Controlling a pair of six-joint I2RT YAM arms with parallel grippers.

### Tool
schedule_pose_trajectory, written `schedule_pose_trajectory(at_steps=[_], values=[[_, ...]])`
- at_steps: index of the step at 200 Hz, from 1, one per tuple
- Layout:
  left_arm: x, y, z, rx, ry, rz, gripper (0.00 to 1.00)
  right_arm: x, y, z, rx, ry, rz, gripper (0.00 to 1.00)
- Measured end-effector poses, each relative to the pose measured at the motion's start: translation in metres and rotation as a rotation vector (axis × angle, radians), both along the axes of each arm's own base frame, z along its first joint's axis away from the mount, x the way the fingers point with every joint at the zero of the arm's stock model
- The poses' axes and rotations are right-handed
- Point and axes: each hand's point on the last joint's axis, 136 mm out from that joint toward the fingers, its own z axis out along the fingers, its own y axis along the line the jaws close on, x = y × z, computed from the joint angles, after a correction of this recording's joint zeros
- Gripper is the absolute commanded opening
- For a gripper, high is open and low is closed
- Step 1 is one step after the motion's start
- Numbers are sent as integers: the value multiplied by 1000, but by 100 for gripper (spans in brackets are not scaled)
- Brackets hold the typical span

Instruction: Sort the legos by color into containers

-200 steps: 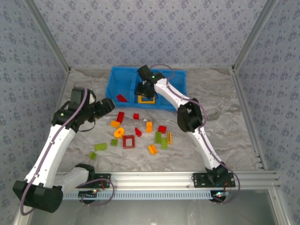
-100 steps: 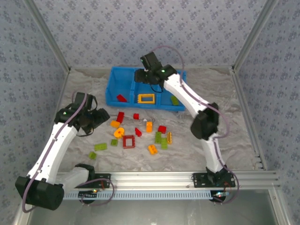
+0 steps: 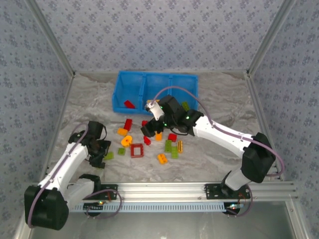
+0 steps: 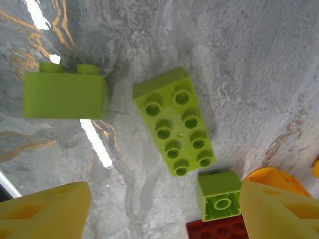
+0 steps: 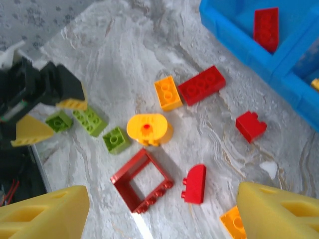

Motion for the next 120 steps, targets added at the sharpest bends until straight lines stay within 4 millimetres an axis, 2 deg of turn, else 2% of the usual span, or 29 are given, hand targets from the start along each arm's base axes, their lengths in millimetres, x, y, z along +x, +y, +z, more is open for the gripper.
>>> schedule_pose_trajectory(at_steps=[50,92,120], values=[[14,-5,-13,-2,28,153,74,1,-9,20,39,-44,9,80],[20,-6,-31,21,85,181,65,9,-15,21,47,-43,-10,80],[20,-5,-35,30,91,187,63,12,-18,23,50,-46,-20,80]])
